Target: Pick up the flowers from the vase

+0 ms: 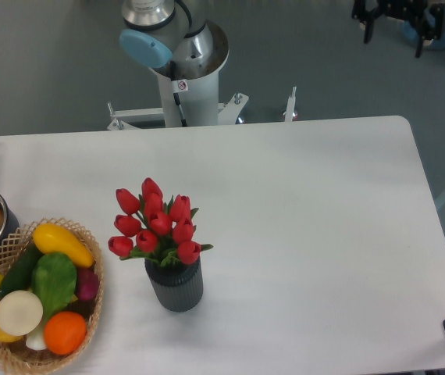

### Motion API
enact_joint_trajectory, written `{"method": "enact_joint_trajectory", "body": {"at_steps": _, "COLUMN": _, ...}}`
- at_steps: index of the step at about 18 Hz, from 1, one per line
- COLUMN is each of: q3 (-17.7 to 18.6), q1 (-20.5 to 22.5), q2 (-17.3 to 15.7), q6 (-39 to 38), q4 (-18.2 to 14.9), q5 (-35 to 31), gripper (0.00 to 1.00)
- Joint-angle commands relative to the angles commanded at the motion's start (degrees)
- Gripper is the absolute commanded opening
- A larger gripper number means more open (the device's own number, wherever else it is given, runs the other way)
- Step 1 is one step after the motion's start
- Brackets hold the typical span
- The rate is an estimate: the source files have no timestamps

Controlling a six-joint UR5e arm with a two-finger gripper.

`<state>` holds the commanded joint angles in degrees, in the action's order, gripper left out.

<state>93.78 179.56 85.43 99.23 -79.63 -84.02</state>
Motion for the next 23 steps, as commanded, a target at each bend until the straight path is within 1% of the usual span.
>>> {"method": "enact_joint_trajectory", "body": {"at_steps": 7, "q3": 0.3, "q1": -0.1, "q2": -0.2, "q6": -0.3, "q4": 0.0, "q5": 1.0, "gripper": 1.0}}
{"method": "enact_joint_trajectory", "body": {"at_steps": 10, "q3": 1.8, "q1": 0.3, "q2": -0.3, "q6": -0.7, "q4": 0.1, "q5": 4.3, "gripper": 1.0}}
{"method": "enact_joint_trajectory", "body": {"at_steps": 15, "q3": 3.7, "q1": 0.8, "q2": -0.4, "q6": -3.0, "q4": 0.1, "q5": 8.0, "gripper": 1.0}}
{"method": "enact_joint_trajectory", "body": {"at_steps": 17, "q3": 3.9, "q1": 0.5, "q2": -0.8, "q6": -3.1, "q4": 0.0, "q5": 11.1, "gripper": 1.0}}
{"method": "enact_joint_trajectory", "body": {"at_steps": 18, "q3": 4.5, "q1": 0.3, "q2": -1.6, "q6": -3.5, "q4": 0.0, "q5": 12.9, "gripper": 1.0}}
{"method": "enact_joint_trajectory", "body": {"at_steps": 20, "q3": 6.8, "q1": 0.2, "q2": -3.2, "q6": -4.2, "q4": 0.2, "q5": 15.8, "gripper": 1.0}}
{"method": "enact_joint_trajectory", "body": {"at_steps": 23, "q3": 9.2, "q1": 0.0, "q2": -4.0, "q6": -4.0, "q4": 0.4, "q5": 20.0, "gripper": 1.0}}
